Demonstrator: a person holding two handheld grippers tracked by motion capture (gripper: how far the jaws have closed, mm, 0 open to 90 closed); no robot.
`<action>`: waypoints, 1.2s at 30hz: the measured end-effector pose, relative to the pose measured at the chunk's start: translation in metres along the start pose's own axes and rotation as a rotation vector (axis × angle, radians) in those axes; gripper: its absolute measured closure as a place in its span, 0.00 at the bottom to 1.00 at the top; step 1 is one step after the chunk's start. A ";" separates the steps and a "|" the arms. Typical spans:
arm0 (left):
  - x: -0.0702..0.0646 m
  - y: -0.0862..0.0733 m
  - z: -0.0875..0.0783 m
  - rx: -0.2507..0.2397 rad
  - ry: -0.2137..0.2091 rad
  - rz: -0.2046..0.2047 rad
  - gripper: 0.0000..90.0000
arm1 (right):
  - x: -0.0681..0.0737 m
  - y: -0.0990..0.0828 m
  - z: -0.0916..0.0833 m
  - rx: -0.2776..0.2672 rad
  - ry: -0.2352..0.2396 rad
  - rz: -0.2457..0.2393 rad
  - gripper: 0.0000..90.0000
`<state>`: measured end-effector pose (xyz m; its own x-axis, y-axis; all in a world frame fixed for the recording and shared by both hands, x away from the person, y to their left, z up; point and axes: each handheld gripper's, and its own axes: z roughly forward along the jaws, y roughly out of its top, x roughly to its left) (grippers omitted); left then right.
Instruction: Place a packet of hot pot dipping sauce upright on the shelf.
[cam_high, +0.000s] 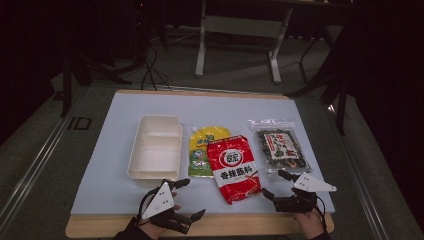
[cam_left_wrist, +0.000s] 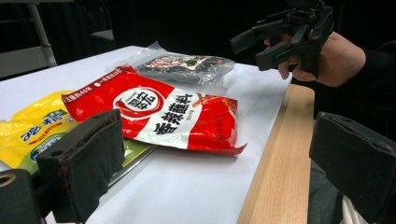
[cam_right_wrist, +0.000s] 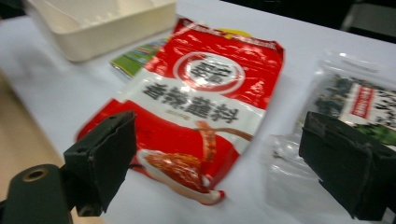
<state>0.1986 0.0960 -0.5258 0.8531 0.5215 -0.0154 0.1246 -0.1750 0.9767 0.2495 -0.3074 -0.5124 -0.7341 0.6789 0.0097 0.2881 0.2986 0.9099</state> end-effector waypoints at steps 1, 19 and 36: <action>0.000 0.000 0.000 0.000 0.000 0.000 0.05 | 0.000 0.000 0.000 0.000 0.000 0.000 0.12; 0.001 -0.001 0.003 0.014 0.018 0.002 0.05 | -0.002 0.010 -0.010 -0.076 -0.053 0.031 0.12; -0.006 -0.001 0.002 0.018 -0.015 0.031 0.05 | 0.004 0.069 0.019 -0.008 -0.169 -0.002 0.16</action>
<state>0.1942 0.0911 -0.5268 0.8641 0.5032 0.0116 0.1070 -0.2061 0.9727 0.2781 -0.2719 -0.4577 -0.6206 0.7818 -0.0613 0.2818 0.2952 0.9129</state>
